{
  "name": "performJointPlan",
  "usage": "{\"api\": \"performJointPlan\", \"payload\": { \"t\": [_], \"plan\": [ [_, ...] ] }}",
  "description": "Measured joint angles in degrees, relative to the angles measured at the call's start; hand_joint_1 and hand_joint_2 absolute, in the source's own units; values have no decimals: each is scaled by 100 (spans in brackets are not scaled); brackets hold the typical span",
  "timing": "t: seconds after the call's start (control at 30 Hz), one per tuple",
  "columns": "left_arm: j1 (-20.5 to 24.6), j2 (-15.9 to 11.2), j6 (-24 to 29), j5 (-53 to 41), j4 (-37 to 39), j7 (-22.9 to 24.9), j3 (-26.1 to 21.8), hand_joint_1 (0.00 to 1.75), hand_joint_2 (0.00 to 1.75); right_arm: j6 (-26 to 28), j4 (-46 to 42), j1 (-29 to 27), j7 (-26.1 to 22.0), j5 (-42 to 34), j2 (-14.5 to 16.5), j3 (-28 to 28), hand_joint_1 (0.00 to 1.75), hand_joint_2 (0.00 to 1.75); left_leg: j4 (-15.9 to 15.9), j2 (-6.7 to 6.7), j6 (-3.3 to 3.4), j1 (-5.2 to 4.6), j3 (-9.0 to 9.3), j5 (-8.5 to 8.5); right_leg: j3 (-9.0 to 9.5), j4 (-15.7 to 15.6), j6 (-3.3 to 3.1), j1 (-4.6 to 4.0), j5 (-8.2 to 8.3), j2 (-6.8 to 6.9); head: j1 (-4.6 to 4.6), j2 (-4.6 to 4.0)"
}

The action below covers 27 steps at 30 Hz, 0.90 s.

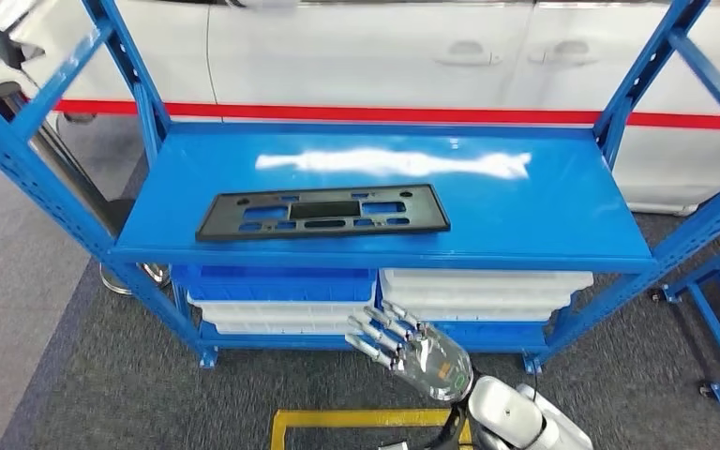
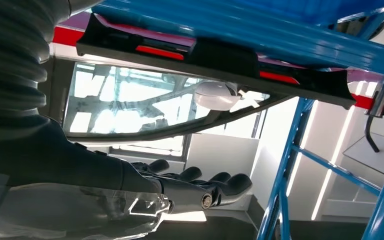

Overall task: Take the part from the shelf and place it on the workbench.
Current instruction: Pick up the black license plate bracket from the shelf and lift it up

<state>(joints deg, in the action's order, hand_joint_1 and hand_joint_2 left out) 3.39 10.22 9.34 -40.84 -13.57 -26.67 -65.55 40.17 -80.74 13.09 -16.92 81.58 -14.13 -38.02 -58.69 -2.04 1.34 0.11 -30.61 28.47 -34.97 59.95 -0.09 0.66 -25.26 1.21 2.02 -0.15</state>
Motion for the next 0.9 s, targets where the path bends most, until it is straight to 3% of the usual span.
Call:
{"api": "performJointPlan", "payload": {
  "t": [0.1,0.17,0.23,0.27,0.3,0.33,0.37,0.4,0.47,0.6,0.67,0.77,0.8,0.83,0.9],
  "plan": [
    [4,8,2,-8,0,-16,-4,0,0,1,10,6,-23,-31,2,13,0,175,17,28,-109,-3,40,65,93,-125,-36,10,-82,-17,1,0],
    [16,13,2,-15,0,-25,-4,0,0,2,31,23,-43,-75,-16,17,0,175,-294,69,-179,-4,-61,249,181,-196,-80,47,-99,-2,2,0],
    [17,24,0,-25,0,-28,-4,0,0,2,70,49,-73,-137,-42,15,0,175,-1026,97,-227,7,-460,558,242,-212,-120,47,-143,26,2,0],
    [11,30,-1,-30,0,-28,-4,0,0,2,92,57,-88,-162,-49,11,0,175,-1370,101,-244,9,-683,651,269,-210,-128,44,-170,34,2,0],
    [4,33,-2,-34,0,-28,-4,0,0,2,115,60,-100,-177,-51,5,0,175,-1550,103,-254,11,-833,634,303,-209,-129,43,-200,37,2,0],
    [-3,36,-3,-36,0,-28,-5,0,0,2,135,60,-105,-184,-51,-2,0,175,-1504,103,-257,11,-876,491,345,-208,-125,44,-232,38,3,0],
    [-7,36,-3,-38,0,-29,-5,0,0,2,153,63,-109,-186,-51,-7,0,175,-1240,103,-252,10,-810,249,397,-207,-115,45,-268,37,2,0],
    [-10,36,-3,-40,0,-30,-6,0,0,2,168,67,-111,-187,-51,-12,0,175,-839,99,-237,10,-676,-26,444,-207,-101,47,-306,36,2,0],
    [-10,37,-2,-48,0,-31,-7,0,0,2,191,91,-112,-191,-51,-17,0,175,-199,87,-178,-9,-440,-342,509,-190,-48,27,-376,25,1,0],
    [-7,49,-3,-56,0,-32,-7,0,0,3,217,136,-118,-197,-48,-21,0,175,9,71,-20,-23,-346,-353,545,-199,66,14,-437,12,1,0],
    [-3,63,-3,-56,-1,-35,-7,0,0,4,224,151,-120,-201,-25,-20,0,175,80,70,64,15,-277,-358,438,69,105,28,-594,-13,0,0],
    [6,69,-3,-56,-2,-39,-7,0,0,4,252,144,-124,-202,9,-19,0,175,104,65,124,17,-206,-314,-163,1143,141,67,-993,-56,0,0],
    [5,69,-3,-56,-2,-39,-8,0,0,4,264,135,-125,-203,13,-19,0,175,103,58,127,13,-180,-290,-332,1376,151,79,-999,-57,0,0],
    [2,69,-4,-56,-2,-39,-8,0,0,4,274,130,-127,-205,15,-19,0,175,102,50,123,12,-144,-262,-409,1406,155,89,-891,-56,0,0],
    [-4,77,-11,-57,-1,-41,-9,0,0,4,281,136,-132,-221,16,-19,0,175,100,33,97,12,-48,-195,-244,846,137,101,-397,-46,-1,0]
  ]
}}
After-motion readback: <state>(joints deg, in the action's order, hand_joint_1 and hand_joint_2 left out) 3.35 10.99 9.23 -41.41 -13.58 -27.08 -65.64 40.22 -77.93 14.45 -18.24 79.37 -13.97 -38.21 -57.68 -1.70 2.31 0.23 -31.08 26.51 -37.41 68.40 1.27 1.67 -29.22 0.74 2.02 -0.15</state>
